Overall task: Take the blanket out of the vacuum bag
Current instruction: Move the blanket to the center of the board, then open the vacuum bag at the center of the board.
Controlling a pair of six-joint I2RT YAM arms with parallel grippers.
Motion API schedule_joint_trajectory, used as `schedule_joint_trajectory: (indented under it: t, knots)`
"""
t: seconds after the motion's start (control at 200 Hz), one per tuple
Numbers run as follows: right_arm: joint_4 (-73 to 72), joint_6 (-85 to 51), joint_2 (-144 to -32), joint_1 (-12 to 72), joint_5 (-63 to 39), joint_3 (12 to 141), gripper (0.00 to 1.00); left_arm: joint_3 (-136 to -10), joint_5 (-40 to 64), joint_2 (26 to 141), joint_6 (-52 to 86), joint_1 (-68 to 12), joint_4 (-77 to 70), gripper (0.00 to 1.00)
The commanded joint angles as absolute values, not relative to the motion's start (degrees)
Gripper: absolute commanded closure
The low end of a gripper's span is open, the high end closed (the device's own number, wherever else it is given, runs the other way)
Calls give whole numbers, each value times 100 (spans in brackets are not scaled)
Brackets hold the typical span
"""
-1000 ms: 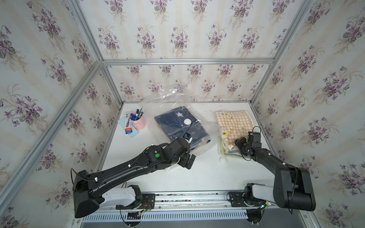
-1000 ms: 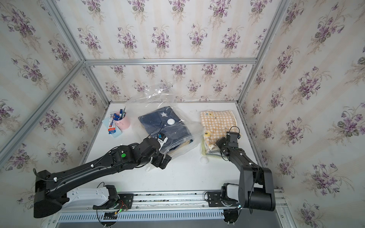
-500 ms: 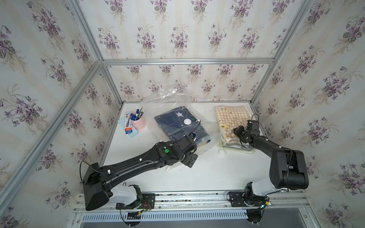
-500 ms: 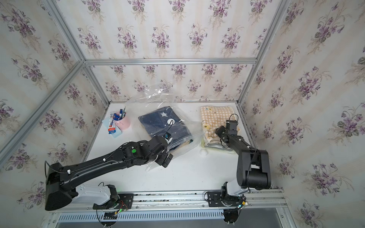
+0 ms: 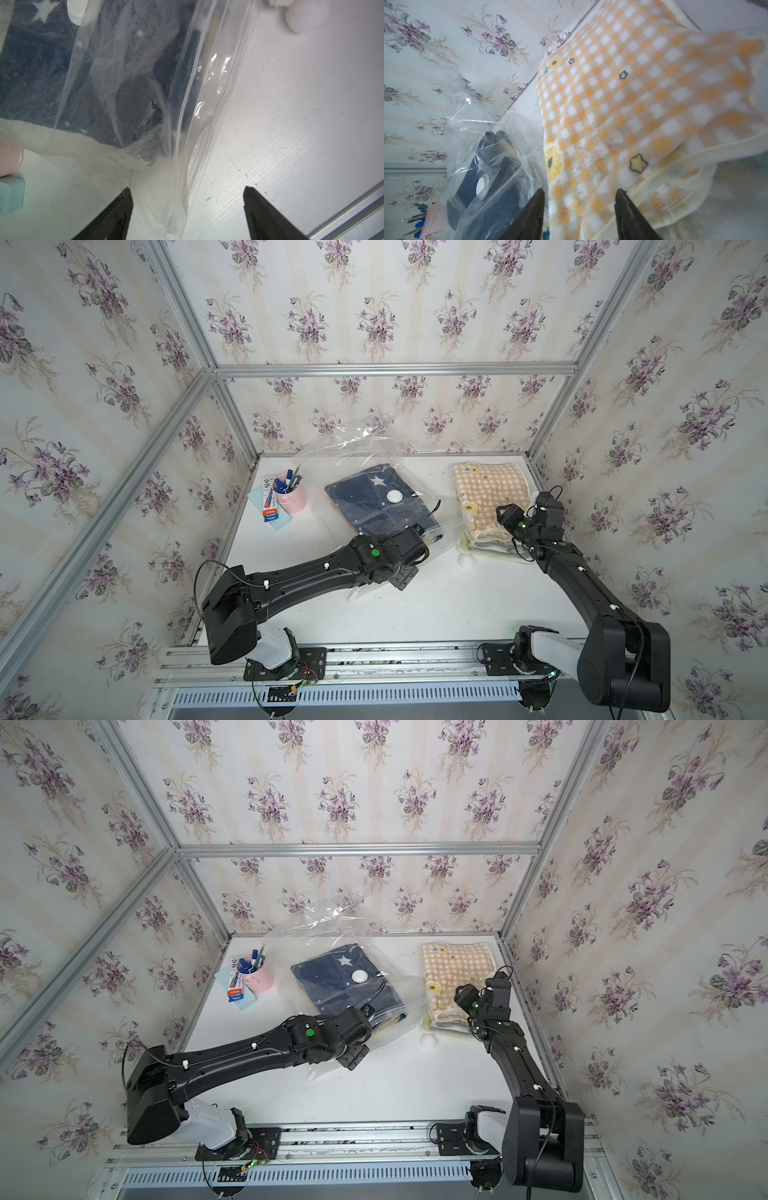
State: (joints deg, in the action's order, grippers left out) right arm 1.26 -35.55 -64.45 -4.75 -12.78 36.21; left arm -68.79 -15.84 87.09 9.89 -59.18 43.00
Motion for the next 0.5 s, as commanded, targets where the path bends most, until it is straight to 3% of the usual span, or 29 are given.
schedule_joint_trajectory:
  t: [0.0,0.18,0.325,0.495]
  knots:
    - [366,-3509,-6009,-457,-1592,3454,45,-6870,-1686,8820,898,-5924,4072,17]
    - [510,-3818,-5166,-138,-2128,3010,47,-6905,-1747,8988,770,-6007,4004,20]
    - [382,-4307,-4645,687,-2164,2512,59,-6935,-2155,9056,794,-6034,3990,29]
    - [-419,-5226,-4107,1531,-2323,1720,84,-6880,-2787,9157,856,-6034,3900,59]
